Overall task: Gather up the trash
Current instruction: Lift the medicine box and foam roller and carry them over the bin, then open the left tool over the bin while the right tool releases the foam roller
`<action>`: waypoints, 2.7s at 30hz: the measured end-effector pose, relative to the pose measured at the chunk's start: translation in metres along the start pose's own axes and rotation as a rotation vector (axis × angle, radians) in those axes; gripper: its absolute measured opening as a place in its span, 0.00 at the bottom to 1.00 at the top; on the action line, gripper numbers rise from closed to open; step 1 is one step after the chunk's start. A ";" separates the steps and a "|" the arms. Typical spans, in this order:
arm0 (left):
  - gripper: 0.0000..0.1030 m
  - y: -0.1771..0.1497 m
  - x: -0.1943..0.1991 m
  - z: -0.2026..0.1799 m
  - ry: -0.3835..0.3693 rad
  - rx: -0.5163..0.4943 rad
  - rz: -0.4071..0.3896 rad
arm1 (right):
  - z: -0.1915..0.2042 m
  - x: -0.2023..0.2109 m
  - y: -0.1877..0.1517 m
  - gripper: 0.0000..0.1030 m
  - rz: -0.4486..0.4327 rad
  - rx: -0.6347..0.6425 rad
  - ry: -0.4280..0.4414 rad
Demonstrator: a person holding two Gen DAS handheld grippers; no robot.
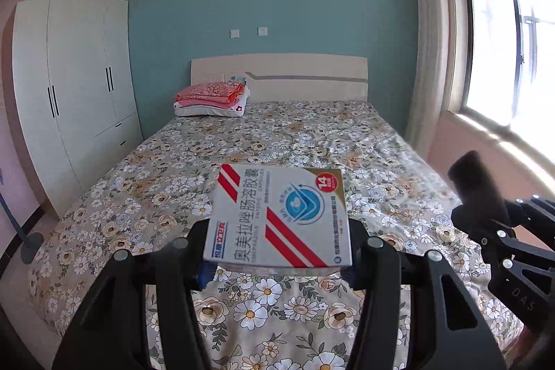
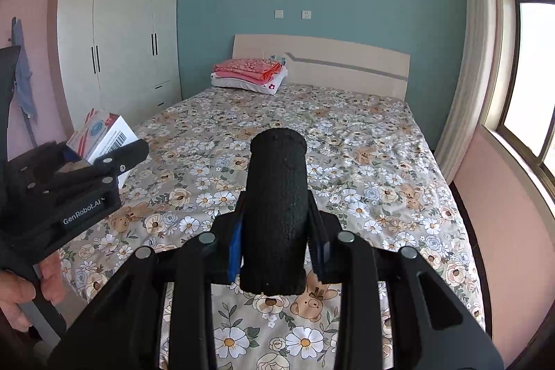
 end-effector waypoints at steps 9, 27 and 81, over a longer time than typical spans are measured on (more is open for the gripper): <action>0.55 -0.012 0.101 -0.010 -0.002 -0.041 -0.092 | 0.029 0.108 -0.020 0.31 -0.073 0.058 0.010; 0.55 -0.170 0.190 -0.055 -0.297 -0.172 -0.114 | 0.034 0.203 -0.193 0.31 -0.035 0.232 0.110; 0.55 -0.581 -0.028 -0.173 -0.556 -0.031 0.802 | -0.038 -0.068 -0.642 0.31 0.999 -0.027 0.066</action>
Point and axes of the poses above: each gripper's, at about its wrist camera, not at the fingertips, and x roughly against the way its jaws point, z to its left, y to its top, the point moved 2 cm from there along -x, roughly the way its jaws point, and after that the axes turned 14 degrees about -x, right-handed, at the moved point
